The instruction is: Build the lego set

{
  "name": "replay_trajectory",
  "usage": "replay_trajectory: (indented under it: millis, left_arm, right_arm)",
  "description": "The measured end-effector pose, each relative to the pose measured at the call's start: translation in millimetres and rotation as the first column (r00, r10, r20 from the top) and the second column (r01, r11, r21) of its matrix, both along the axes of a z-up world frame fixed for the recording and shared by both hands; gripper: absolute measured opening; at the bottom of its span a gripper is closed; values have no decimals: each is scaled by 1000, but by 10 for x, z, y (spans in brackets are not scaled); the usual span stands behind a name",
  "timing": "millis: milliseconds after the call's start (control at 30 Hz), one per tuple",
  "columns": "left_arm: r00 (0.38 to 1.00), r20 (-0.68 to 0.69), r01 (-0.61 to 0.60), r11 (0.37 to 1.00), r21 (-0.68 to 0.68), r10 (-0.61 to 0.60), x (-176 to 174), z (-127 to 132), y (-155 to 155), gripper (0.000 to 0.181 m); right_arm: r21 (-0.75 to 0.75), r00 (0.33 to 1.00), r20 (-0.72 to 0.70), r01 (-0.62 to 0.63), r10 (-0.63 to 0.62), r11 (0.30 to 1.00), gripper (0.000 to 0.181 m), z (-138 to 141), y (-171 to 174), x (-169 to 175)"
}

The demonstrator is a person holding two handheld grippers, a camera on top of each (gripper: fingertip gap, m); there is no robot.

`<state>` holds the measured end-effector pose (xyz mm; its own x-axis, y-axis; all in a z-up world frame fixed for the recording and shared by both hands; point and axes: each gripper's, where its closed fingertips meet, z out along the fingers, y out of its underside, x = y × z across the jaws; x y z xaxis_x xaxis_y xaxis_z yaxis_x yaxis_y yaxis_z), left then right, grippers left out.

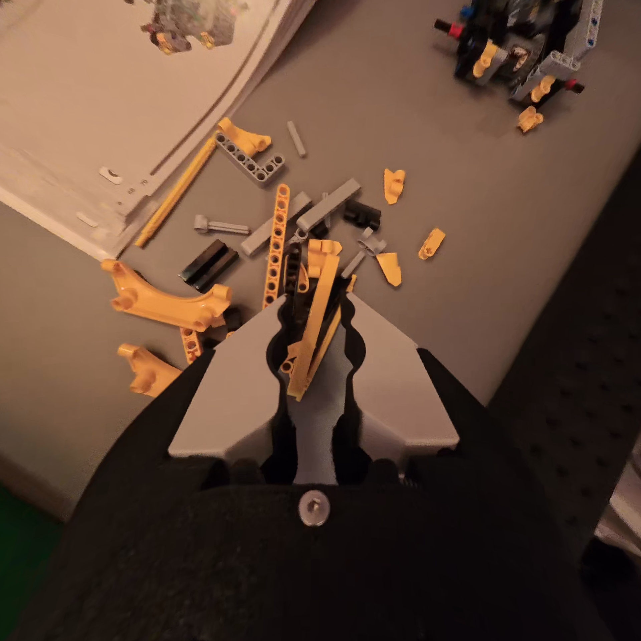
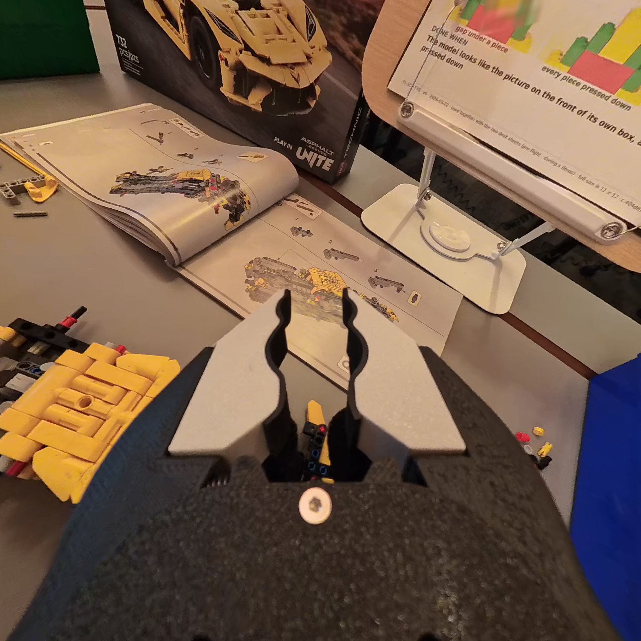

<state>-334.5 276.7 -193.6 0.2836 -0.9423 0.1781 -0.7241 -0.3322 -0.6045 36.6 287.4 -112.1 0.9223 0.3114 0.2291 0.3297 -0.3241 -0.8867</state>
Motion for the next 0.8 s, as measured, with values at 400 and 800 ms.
replay_trajectory:
  millis: [400, 800]
  left_arm:
    - [995, -71, 71, 995, 68, -66, -150, 4, -281, 0]
    - [994, -104, 34, 994, 101, -24, -107, -63, -361, 33]
  right_arm:
    - [-18, 999, 30, -13, 14, 1000, 28, -60, 0, -38]
    - [-18, 998, 51, -28, 29, 999, 27, -68, -4, -87]
